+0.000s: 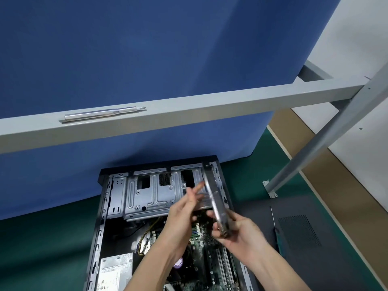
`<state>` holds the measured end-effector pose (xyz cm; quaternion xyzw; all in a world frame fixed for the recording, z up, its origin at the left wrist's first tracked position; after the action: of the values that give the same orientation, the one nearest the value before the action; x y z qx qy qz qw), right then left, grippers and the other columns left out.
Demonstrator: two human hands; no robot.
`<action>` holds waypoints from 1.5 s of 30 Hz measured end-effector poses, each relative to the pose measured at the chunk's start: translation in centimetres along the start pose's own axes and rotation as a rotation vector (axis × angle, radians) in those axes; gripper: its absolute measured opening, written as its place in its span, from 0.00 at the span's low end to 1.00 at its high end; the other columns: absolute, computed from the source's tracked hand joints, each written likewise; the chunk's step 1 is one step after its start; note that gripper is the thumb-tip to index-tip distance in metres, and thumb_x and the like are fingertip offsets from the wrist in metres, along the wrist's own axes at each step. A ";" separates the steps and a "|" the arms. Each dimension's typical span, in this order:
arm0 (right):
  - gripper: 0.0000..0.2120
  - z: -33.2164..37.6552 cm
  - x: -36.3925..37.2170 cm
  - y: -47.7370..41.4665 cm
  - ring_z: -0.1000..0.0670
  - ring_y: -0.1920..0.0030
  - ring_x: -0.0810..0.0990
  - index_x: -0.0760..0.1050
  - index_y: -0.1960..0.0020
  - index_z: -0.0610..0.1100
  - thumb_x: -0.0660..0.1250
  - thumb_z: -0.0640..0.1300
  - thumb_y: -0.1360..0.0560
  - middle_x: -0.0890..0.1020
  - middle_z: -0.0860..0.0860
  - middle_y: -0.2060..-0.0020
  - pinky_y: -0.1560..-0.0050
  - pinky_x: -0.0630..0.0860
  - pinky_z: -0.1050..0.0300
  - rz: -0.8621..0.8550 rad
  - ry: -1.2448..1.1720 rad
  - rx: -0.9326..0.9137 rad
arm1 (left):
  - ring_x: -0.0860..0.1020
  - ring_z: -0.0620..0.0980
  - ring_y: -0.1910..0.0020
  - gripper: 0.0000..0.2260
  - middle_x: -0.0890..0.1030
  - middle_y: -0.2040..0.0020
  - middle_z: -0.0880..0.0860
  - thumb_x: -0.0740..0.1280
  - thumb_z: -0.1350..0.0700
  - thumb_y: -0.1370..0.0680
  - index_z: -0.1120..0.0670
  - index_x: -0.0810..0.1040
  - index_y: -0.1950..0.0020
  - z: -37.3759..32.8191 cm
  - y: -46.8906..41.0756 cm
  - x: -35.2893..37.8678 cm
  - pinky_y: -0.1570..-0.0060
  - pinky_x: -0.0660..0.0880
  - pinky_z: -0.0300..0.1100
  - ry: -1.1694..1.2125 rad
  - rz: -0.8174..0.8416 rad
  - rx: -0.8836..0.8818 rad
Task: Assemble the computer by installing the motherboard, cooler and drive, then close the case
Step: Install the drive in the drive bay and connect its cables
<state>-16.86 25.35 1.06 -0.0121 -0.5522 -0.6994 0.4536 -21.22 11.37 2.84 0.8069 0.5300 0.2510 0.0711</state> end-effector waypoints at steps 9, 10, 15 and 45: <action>0.14 -1.7 0.6 0.8 0.36 0.62 0.82 0.82 0.50 0.34 0.62 0.43 0.23 0.82 0.33 0.54 0.64 0.81 0.49 0.276 0.174 0.095 | 0.84 0.58 0.61 0.19 0.84 0.54 0.61 0.76 0.56 0.31 0.59 0.76 0.43 -0.4 -0.7 0.4 0.71 0.79 0.43 0.137 -0.162 -0.005; 0.14 -1.4 0.2 0.8 0.35 0.56 0.83 0.81 0.46 0.36 0.63 0.43 0.23 0.82 0.34 0.50 0.60 0.81 0.48 0.250 0.227 0.064 | 0.84 0.59 0.57 0.18 0.84 0.53 0.60 0.75 0.57 0.30 0.59 0.76 0.43 -0.4 -0.7 0.0 0.65 0.80 0.45 0.159 -0.182 0.011; 0.29 0.6 -1.4 0.6 0.38 0.41 0.79 0.72 0.34 0.41 0.53 0.62 0.21 0.79 0.38 0.39 0.49 0.80 0.42 0.260 0.161 0.015 | 0.84 0.53 0.59 0.09 0.85 0.58 0.55 0.71 0.55 0.27 0.49 0.74 0.51 -0.6 -0.7 -2.2 0.67 0.80 0.40 0.100 -0.263 0.029; 0.33 -6.1 -3.9 0.4 0.41 0.46 0.81 0.61 0.25 0.51 0.71 0.40 0.25 0.66 0.49 0.29 0.64 0.82 0.42 -0.163 0.618 -0.184 | 0.83 0.53 0.54 0.19 0.83 0.53 0.57 0.70 0.66 0.27 0.54 0.73 0.38 7.7 3.2 -4.0 0.55 0.79 0.44 0.072 -0.293 -0.273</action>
<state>-11.32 23.03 -3.05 0.2036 -0.3222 -0.7509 0.5393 -16.11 7.61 -3.89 0.6945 0.6050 0.3362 0.1965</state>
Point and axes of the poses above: each hand's wrist, its own y-axis away from the middle knuckle, its own x-axis out of the palm, z = x × y, the point moved 1 cm from there along -y, towards the middle knuckle
